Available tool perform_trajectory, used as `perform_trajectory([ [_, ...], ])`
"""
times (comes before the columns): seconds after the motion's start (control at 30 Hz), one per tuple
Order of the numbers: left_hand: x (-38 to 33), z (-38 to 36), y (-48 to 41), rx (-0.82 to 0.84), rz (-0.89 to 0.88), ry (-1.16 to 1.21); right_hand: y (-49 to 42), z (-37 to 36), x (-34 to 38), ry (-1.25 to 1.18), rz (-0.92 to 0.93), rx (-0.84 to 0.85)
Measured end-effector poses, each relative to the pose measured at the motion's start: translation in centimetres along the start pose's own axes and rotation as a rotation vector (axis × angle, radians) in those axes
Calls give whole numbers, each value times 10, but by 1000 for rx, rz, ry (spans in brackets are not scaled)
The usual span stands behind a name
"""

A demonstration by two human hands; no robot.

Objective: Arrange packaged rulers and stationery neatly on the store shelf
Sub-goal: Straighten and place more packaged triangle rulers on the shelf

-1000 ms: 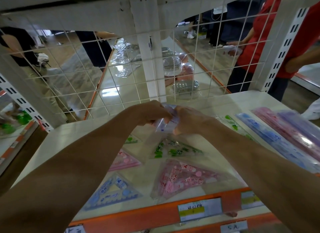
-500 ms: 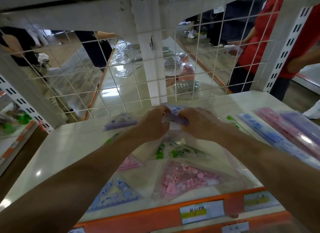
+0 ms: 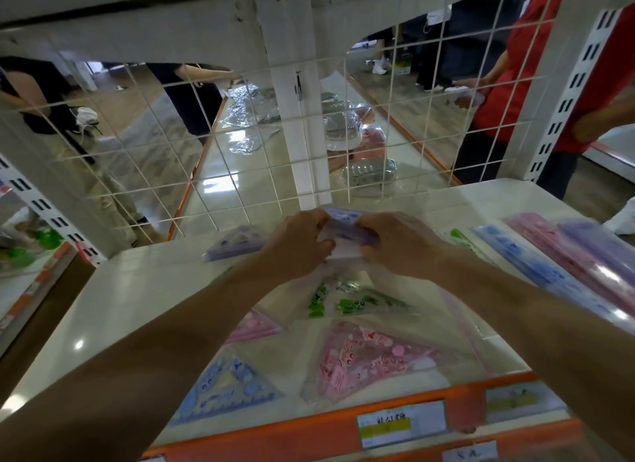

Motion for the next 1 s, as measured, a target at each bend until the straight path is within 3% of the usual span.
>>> perform_trajectory([
  [0.2, -1, -10, 13, -64, 53, -73, 7, 3, 20, 141, 81, -220],
  [0.37, -7, -24, 23, -56, 64, -90, 10, -7, 27, 328, 100, -260],
  [0.47, 0, -10, 14, -59, 97, -85, 8, 5, 22, 213, 105, -254],
  [0.6, 15, 18, -4, -18, 182, 118, 1, 32, 3, -12, 67, -250],
  [0.77, 22, -17, -1, 326, 236, -141, 1, 34, -15, 114, -31, 43],
  [0.9, 26, -19, -7, 303, 332, -56, 5, 31, -21, 98, -55, 101],
  [1.0, 27, -17, -11, 280, 435, 148, 6, 35, -21, -40, -56, 105],
])
Point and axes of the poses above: each hand's wrist, its own y-axis away from the middle knuckle, its own z-axis out of the back of the hand, x = y × z, the point moved 9 cm from there along -y, towards the middle knuckle, and after that the axes turned 1 degree about -y, right-handed, at the moved point
